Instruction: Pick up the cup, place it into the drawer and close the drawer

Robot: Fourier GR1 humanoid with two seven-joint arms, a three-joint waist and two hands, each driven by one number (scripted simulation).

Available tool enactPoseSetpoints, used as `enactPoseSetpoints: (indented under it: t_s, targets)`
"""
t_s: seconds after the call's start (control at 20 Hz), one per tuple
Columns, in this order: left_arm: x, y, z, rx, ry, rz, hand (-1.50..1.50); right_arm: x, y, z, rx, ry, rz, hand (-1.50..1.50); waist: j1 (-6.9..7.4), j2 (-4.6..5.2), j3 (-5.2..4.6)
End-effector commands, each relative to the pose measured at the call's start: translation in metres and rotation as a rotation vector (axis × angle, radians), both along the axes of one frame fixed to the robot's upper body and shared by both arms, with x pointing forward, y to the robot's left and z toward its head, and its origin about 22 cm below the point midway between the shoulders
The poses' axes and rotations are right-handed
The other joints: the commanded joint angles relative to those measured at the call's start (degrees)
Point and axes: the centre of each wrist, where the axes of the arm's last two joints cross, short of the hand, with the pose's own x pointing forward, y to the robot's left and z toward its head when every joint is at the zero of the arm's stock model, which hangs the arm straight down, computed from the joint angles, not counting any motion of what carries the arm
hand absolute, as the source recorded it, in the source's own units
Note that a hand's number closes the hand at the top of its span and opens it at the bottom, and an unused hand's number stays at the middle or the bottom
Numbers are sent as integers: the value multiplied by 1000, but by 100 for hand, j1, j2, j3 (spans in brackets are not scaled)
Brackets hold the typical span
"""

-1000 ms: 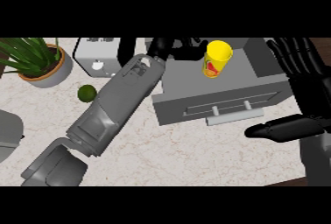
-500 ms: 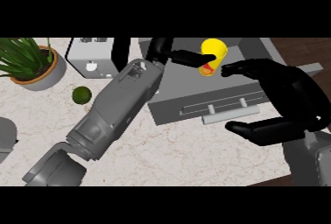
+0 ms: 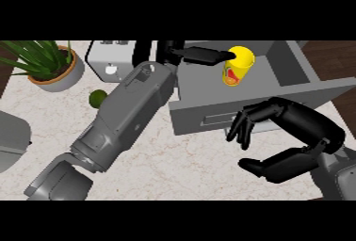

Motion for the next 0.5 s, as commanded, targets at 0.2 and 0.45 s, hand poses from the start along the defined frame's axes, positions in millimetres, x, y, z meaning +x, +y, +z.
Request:
enactPoseSetpoints:
  t_s: [0.2,0.45]
  targets:
    - [1,0,2,-57,7,60,-150,-14,9,-26,-341,-110,-113,-150,441,-77,10]
    - [-1,5,-4,-126,11,9,-150,-3,22,-90,-452,-73,-201,-150,837,-119,8]
